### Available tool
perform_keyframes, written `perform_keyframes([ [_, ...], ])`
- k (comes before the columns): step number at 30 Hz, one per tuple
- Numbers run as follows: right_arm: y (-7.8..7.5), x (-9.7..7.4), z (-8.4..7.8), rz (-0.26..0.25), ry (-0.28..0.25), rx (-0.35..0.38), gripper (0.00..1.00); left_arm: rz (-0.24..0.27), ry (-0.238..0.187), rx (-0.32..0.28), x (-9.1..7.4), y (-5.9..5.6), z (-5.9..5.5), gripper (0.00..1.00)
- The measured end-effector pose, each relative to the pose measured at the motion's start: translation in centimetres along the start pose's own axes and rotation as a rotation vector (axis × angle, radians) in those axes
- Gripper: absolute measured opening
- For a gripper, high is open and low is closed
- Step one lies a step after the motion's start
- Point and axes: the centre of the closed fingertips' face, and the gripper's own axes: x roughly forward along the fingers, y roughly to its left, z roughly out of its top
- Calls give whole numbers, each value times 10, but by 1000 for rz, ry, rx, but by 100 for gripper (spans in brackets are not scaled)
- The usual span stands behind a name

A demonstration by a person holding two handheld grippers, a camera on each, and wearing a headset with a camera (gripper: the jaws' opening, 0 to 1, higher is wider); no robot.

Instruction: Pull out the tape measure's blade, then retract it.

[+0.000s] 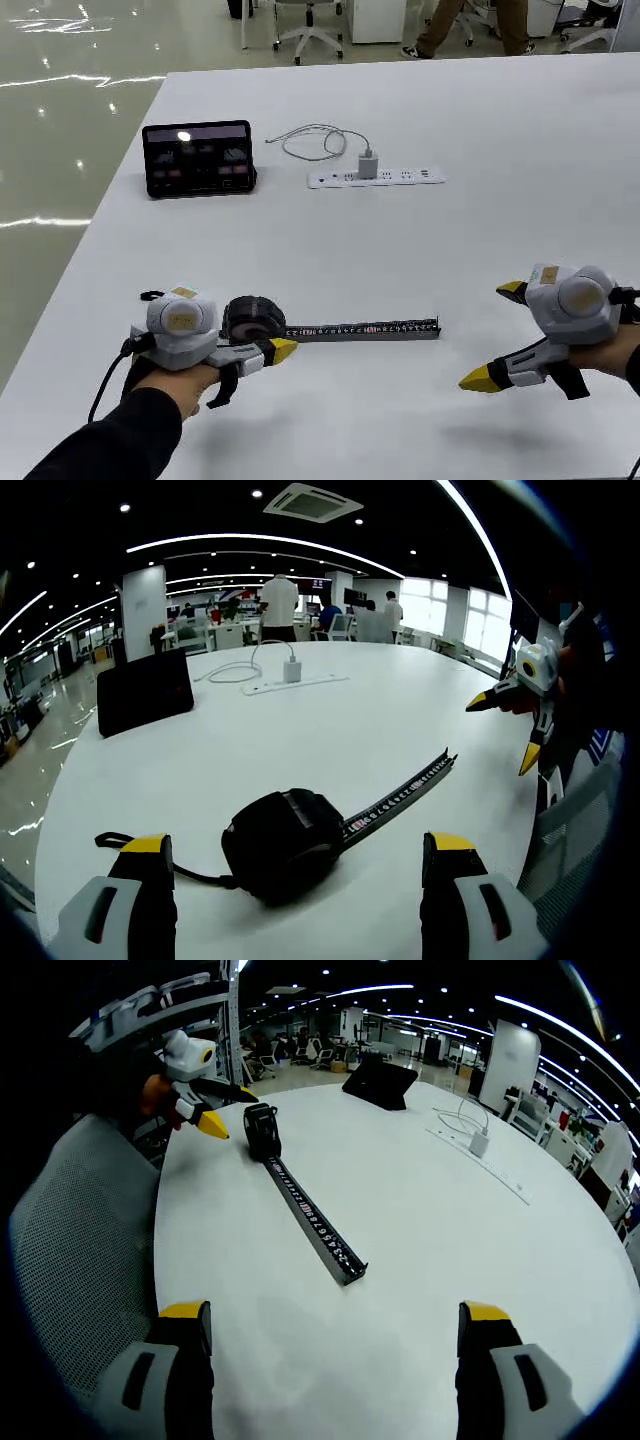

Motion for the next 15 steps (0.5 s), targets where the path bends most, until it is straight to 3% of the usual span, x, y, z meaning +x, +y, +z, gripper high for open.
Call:
perform_keyframes([
  [8, -7, 15, 0, 36, 42, -42, 97, 9, 14, -15, 11, 0, -3, 99],
  [15, -9, 30, -1, 75, 108, -95, 96, 75, 9, -73, 21, 6, -8, 99],
])
